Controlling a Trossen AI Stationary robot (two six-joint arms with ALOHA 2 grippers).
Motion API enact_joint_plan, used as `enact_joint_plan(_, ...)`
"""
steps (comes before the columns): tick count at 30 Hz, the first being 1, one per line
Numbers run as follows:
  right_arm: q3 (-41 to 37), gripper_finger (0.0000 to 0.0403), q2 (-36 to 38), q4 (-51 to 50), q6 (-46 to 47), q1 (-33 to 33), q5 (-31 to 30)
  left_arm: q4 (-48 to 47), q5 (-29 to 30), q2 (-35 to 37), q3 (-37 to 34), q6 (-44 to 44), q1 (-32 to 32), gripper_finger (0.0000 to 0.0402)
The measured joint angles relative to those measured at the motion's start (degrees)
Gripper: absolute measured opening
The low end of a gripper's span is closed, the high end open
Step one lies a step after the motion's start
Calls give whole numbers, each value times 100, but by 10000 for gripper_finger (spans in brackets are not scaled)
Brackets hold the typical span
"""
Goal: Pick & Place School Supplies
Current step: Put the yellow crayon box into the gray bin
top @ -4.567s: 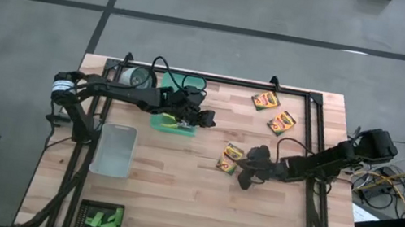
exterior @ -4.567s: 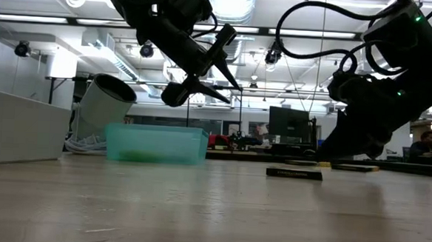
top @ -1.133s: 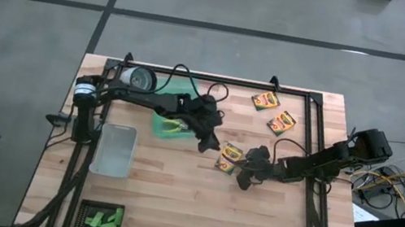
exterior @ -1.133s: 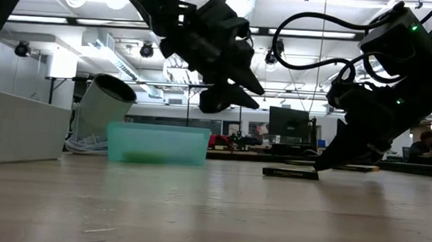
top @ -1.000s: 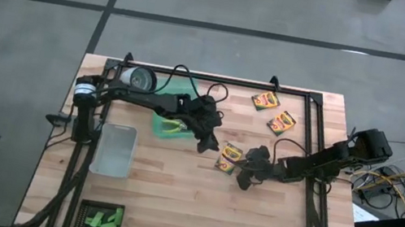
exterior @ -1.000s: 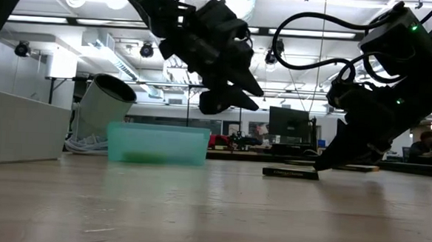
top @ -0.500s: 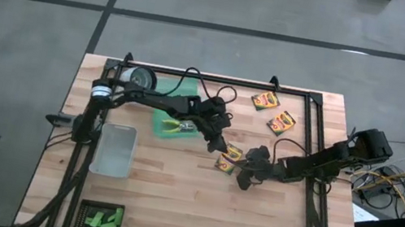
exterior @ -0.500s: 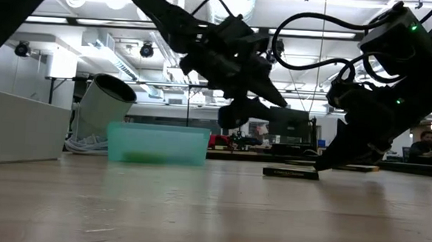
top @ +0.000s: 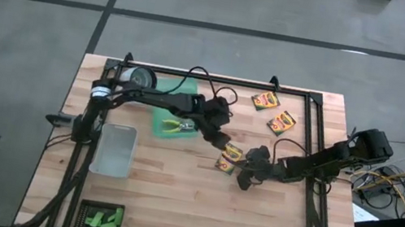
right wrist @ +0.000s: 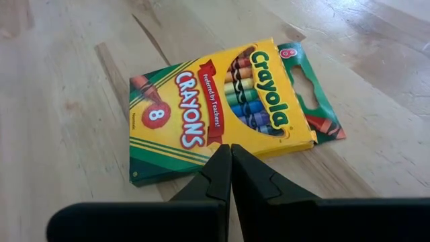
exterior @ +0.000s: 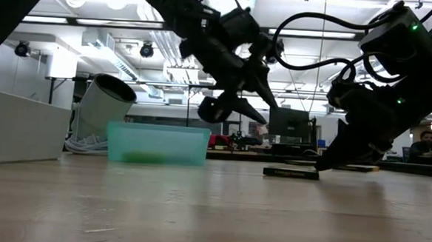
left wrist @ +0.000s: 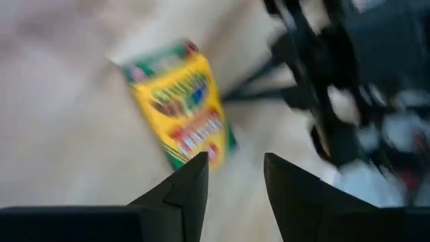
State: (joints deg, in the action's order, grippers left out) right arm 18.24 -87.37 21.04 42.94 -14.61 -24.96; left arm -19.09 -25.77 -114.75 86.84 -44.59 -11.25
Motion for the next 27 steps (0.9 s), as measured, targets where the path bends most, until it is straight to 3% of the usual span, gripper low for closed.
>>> enact_joint_plan(5, 2, 8, 0, -23, -7, 0, -9, 19, 1565, 189, -17, -517, 385, 149)
enact_joint_plan(16, 0, 8, -1, -22, -195, 0, -12, 590, 1793, 250, -525, -1336, 826, 149)
enact_joint_plan(22, 0, 8, -2, -13, -682, 0, -10, 1925, 2576, 350, -1077, -1880, 1099, 149)
enact_joint_plan(27, -4, 8, -9, 36, -1025, 0, -14, 2118, 3255, 622, -1544, -2100, 1243, 149)
